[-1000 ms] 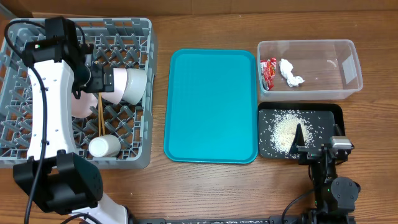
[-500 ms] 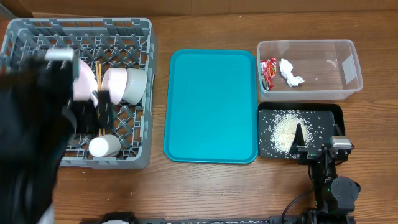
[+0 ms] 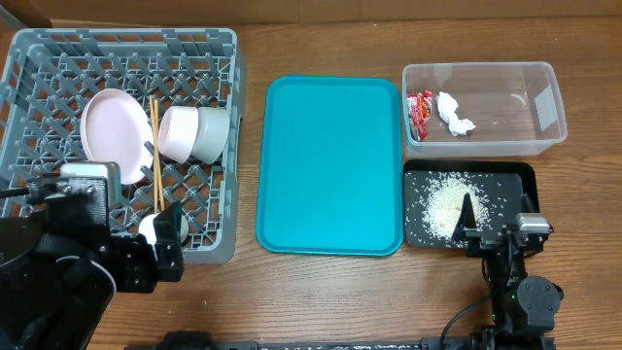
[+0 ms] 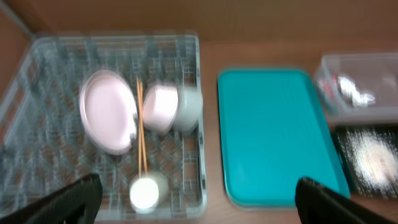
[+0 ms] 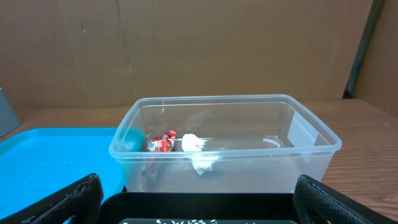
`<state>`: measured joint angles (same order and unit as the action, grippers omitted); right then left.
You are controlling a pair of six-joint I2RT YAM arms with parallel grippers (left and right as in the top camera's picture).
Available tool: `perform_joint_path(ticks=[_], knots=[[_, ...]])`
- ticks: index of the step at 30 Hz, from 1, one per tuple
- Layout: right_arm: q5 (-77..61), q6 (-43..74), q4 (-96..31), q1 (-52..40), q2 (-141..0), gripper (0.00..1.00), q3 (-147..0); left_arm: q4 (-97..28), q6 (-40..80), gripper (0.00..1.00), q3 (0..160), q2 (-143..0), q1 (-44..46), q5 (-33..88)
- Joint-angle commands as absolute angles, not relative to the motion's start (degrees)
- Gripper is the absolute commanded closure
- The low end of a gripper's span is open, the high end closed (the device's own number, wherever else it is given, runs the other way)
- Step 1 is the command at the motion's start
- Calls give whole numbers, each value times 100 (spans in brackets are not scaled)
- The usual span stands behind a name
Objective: Sort waste into correct bins and load items into the dishwasher
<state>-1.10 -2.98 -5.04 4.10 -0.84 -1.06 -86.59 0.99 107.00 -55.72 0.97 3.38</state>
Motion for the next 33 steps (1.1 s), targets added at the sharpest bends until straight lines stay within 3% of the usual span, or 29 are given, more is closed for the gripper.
perform_joint_path(ticks=[1, 3, 11, 23, 33], knots=[[-117, -305, -462, 425, -16, 0, -45, -7529, -250, 0, 9841, -5369, 222, -21], [-117, -305, -462, 425, -16, 0, -45, -5780, -283, 0, 8355, -4733, 211, 362], [-117, -305, -460, 425, -16, 0, -45, -3114, -421, 0, 5446, -2967, 211, 908], [-117, -305, -462, 425, -16, 0, -45, -2711, -429, 0, 2919, -281, 246, 1013], [-117, -305, -462, 425, -16, 0, -45, -1852, -432, 0, 1365, -21, 484, 969]])
